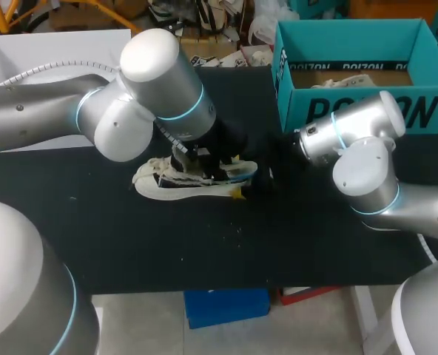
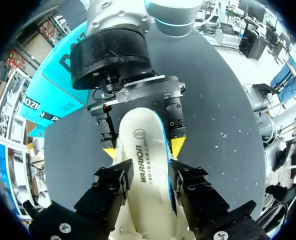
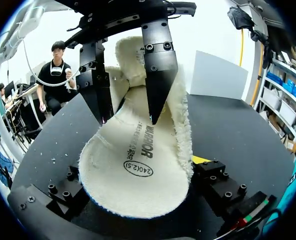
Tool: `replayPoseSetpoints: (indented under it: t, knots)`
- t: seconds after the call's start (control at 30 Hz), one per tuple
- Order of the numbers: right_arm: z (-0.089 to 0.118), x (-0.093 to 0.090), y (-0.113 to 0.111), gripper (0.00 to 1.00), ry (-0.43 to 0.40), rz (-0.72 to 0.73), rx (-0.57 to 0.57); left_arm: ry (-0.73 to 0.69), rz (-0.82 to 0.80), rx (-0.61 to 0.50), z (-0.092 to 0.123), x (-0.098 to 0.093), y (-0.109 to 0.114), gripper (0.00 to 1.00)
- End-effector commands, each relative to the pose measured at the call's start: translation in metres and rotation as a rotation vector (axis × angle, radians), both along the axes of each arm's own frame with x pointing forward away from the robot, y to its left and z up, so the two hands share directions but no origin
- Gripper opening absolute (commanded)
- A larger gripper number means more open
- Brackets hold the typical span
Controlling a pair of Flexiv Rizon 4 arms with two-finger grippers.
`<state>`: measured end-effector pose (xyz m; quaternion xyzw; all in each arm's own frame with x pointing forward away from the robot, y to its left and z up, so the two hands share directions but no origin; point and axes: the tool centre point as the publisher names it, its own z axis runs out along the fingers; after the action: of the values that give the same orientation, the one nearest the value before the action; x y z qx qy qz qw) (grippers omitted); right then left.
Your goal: Take the shoe out of the shoebox, open the shoe tongue, remove and reinsert the insole, then place the shoe into the shoebox
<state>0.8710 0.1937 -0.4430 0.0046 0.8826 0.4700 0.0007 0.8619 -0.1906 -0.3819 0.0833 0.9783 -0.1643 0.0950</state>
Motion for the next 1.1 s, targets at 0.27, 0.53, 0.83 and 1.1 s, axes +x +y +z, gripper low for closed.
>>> replayPoseSetpoints:
  t: [0.27,0.53,0.83,1.1]
  knots:
    - [-0.002,-0.001,0.001,0.00,0.000,-0.002,-0.003,-0.031,0.016,0.010,-0.004,-0.006,-0.003,0.45]
    - [-0.002,-0.001,0.001,0.00,0.000,-0.002,-0.003,-0.067,0.045,0.047,-0.015,-0.002,-0.016,0.47]
    - [-0.002,-0.001,0.001,0.00,0.000,-0.002,-0.003,-0.070,0.065,0.031,-0.020,0.006,-0.013,0.47]
    - [-0.002,-0.001,0.001,0.00,0.000,-0.002,-0.003,-0.071,0.060,0.013,-0.016,0.005,-0.009,0.00]
